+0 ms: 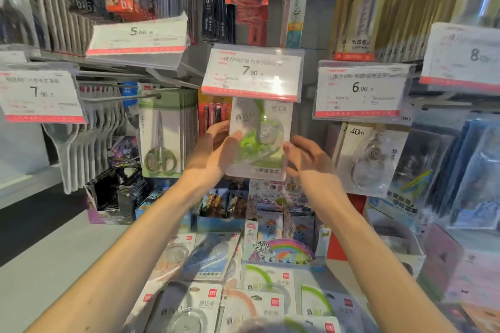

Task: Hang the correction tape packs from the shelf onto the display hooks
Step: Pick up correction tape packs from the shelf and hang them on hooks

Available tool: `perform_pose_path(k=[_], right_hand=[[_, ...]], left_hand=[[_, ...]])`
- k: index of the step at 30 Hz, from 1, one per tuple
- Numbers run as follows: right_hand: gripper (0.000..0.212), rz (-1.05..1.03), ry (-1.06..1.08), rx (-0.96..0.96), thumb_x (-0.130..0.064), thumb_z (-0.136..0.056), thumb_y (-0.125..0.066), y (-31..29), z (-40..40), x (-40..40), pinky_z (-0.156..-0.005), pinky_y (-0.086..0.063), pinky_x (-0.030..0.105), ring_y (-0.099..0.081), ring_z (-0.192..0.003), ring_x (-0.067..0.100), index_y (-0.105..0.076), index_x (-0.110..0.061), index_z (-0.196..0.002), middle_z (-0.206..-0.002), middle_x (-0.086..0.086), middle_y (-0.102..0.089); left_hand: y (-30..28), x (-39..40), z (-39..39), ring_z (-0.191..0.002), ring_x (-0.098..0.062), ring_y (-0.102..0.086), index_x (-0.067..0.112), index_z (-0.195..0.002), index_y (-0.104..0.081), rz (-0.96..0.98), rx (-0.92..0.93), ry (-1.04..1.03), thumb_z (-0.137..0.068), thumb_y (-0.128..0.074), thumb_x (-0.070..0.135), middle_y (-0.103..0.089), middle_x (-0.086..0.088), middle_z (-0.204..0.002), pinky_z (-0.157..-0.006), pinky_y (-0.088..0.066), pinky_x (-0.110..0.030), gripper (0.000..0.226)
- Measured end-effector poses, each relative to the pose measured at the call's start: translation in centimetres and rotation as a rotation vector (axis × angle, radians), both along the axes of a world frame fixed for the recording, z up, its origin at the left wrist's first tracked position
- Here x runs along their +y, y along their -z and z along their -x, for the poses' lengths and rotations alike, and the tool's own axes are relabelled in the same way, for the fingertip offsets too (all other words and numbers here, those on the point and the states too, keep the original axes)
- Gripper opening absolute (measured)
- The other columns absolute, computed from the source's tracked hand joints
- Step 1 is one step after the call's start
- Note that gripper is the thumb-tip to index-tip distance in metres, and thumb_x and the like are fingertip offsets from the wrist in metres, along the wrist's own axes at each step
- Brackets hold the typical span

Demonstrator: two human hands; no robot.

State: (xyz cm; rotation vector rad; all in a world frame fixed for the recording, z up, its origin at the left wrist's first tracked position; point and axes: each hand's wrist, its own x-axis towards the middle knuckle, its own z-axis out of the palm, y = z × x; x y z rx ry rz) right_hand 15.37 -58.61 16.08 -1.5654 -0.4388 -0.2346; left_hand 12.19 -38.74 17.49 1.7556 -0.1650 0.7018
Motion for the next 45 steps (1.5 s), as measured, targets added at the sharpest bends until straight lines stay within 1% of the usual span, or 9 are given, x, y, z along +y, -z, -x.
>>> perform_pose_path(k=[4, 8, 13, 28, 35, 37, 40, 42, 45], right_hand=[[0.021, -0.036, 0.003, -0.032, -0.021, -0.101, -0.063, 1.7, 2.5, -2.6, -0.098, -0.058, 0.036, -0.073, -0.109, 0.013, -0.066, -0.026, -0.121, -0.115, -0.004, -0.077], [0.007, -0.125, 0.004, -0.017, -0.027, -0.100, -0.066, 4.2, 5.4, -5.0, -0.074, -0.062, 0.024, -0.077, -0.083, 0.013, -0.073, -0.024, -0.101, -0.093, -0.001, -0.081], [0.013, -0.151, -0.054, 0.066, -0.016, -0.102, -0.062, 8.4, 8.6, -6.4, -0.057, -0.054, 0.019, -0.061, -0.057, 0.011, -0.072, -0.015, -0.093, -0.068, 0.001, -0.072], [0.013, -0.069, 0.013, 0.291, -0.012, -0.099, -0.063, 15.7, 13.3, 0.6, -0.052, -0.050, 0.020, -0.056, -0.054, 0.013, -0.072, -0.009, -0.090, -0.064, 0.004, -0.066], [0.010, 0.061, -0.059, 0.305, -0.017, -0.094, -0.069, 15.8, 12.1, 9.5, -0.056, -0.050, 0.017, -0.064, -0.060, 0.009, -0.071, -0.008, -0.097, -0.069, 0.003, -0.074], [0.006, 0.113, -0.077, 0.267, -0.010, -0.097, -0.067, 16.0, 11.6, 11.5, -0.056, -0.049, 0.016, -0.062, -0.057, 0.009, -0.071, -0.007, -0.094, -0.067, 0.001, -0.073], [0.008, 0.287, -0.105, 0.220, -0.015, -0.099, -0.067, 16.5, 10.9, 14.0, -0.056, -0.048, 0.014, -0.060, -0.059, 0.006, -0.072, -0.010, -0.095, -0.069, 0.000, -0.073], [0.009, 0.443, -0.124, 0.189, -0.020, -0.099, -0.067, 16.7, 10.2, 15.4, -0.058, -0.046, 0.016, -0.057, -0.062, 0.003, -0.073, -0.015, -0.094, -0.075, 0.007, -0.072], [0.011, 0.720, -0.080, 0.064, -0.027, -0.098, -0.065, 17.1, 9.2, 17.1, -0.056, -0.045, 0.017, -0.052, -0.057, -0.003, -0.070, -0.027, -0.089, -0.070, -0.010, -0.066]], left_hand=[[1.4, 1.0, 2.8, -0.101, -0.004, -0.072, 0.025, -0.119, -0.069, 0.091, -0.010, -0.060, -0.099, -0.068, 0.026, -0.073, 0.014, -0.110, -0.088, -0.059, -0.025, 0.020], [2.8, 1.0, 6.6, -0.090, -0.019, -0.076, 0.021, -0.102, -0.071, 0.140, 0.014, -0.071, -0.095, -0.069, 0.020, -0.078, -0.002, -0.102, -0.075, -0.061, -0.028, 0.007], [5.9, 0.6, 11.5, -0.072, -0.017, -0.071, 0.020, -0.090, -0.072, 0.203, 0.022, -0.109, -0.098, -0.064, 0.011, -0.079, 0.000, -0.079, -0.067, -0.059, -0.027, 0.015], [17.2, 12.3, 16.1, -0.067, -0.015, -0.070, 0.016, -0.092, -0.076, 0.346, 0.215, -0.125, -0.099, -0.063, 0.008, -0.076, -0.001, -0.077, -0.060, -0.056, -0.020, 0.016], [18.9, 20.0, 12.1, -0.058, 0.002, -0.063, 0.020, -0.080, -0.074, 0.117, 0.388, -0.041, -0.095, -0.068, 0.006, -0.073, 0.010, -0.066, -0.056, -0.047, -0.011, 0.022], [19.7, 21.5, 10.6, -0.063, 0.006, -0.062, 0.021, -0.083, -0.074, -0.119, 0.483, -0.024, -0.095, -0.069, 0.015, -0.074, 0.013, -0.073, -0.059, -0.043, -0.008, 0.014], [20.0, 23.0, 9.2, -0.089, 0.000, -0.063, 0.027, -0.092, -0.074, -0.571, 0.561, 0.043, -0.096, -0.067, 0.024, -0.071, 0.015, -0.092, -0.076, -0.043, -0.008, 0.008], [20.1, 23.2, 8.5, -0.093, -0.007, -0.064, 0.024, -0.096, -0.074, -0.639, 0.592, 0.137, -0.097, -0.068, 0.021, -0.069, 0.010, -0.098, -0.084, -0.047, -0.020, 0.006], [20.0, 23.2, 8.0, -0.087, 0.002, -0.058, 0.019, -0.099, -0.074, -0.681, 0.605, 0.206, -0.096, -0.068, 0.021, -0.061, 0.015, -0.092, -0.076, -0.042, -0.007, 0.007]])
